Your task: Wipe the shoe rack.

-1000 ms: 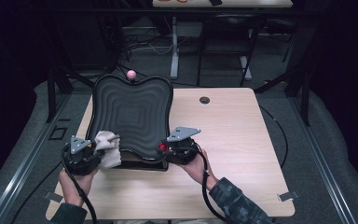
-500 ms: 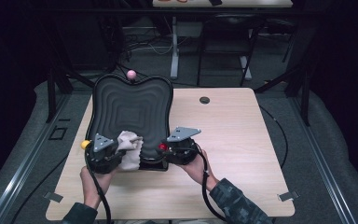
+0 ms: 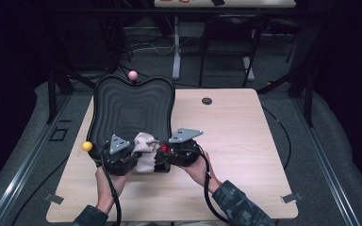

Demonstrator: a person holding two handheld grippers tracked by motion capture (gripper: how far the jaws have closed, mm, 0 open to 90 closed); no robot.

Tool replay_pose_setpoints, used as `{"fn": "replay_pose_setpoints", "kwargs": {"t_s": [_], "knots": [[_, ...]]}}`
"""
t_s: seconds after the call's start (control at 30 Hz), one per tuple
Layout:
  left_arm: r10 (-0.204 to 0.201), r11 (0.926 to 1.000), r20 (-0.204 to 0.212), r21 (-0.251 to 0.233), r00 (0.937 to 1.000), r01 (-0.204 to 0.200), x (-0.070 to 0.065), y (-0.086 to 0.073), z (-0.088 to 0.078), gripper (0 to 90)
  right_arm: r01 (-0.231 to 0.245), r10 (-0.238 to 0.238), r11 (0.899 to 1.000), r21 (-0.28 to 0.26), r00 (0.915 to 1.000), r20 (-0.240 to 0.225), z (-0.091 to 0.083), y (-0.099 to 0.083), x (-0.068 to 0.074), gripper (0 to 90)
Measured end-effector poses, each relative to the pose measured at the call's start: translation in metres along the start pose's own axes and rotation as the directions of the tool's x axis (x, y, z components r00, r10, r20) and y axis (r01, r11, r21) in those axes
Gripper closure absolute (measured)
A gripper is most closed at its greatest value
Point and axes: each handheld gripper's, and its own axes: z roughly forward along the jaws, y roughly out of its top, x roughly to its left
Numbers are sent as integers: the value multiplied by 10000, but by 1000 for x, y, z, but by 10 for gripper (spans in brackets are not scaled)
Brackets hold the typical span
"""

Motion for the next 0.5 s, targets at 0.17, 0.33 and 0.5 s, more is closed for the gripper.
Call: {"fn": "replay_pose_setpoints", "kwargs": {"t_s": [0.17, 0.33, 0.5], "knots": [[117, 9999, 172, -1, 9998, -117, -6, 2, 4, 796, -7, 7, 10000, -15, 10000, -3, 0, 0, 0, 604], [34, 10000, 394, -16, 9992, -34, -9, 2, 7, 795, 0, 0, 10000, -32, 10000, -6, 0, -1, 0, 604], [239, 9997, 350, -49, 9991, -238, -8, 3, 5, 796, 29, -29, 10000, -23, 10000, 19, 0, -1, 0, 604]]}}
